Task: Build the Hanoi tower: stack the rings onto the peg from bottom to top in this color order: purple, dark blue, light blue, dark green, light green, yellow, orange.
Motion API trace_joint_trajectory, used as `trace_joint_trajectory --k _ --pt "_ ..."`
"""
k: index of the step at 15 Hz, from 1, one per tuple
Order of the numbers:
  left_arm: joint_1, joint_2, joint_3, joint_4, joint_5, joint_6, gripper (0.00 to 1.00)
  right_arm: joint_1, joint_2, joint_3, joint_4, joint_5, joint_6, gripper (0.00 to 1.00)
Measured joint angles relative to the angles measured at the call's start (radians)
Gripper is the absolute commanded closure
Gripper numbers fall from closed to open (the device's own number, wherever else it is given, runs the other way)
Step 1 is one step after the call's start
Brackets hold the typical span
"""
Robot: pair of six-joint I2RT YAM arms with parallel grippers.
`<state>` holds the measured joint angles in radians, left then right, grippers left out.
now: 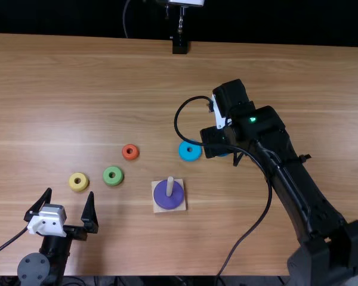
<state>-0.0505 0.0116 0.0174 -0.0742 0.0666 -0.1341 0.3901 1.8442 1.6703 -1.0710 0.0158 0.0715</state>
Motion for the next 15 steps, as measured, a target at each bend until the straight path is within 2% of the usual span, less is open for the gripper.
trace_joint_trajectory --k 6,12,15 --pt "0.0 0.0 0.0 0.0 0.0 0.0 0.0 0.115 -0.021 0.164 -0.195 0.0 -0.008 1.0" --pt "0.0 0.0 0.0 0.0 0.0 0.0 0.0 0.273 -0.054 0.229 -0.237 -0.002 -0.01 1.0" --pt "0.0 0.0 0.0 0.0 0.0 0.0 0.0 0.317 -0.054 0.23 -0.238 -0.002 -0.011 1.0"
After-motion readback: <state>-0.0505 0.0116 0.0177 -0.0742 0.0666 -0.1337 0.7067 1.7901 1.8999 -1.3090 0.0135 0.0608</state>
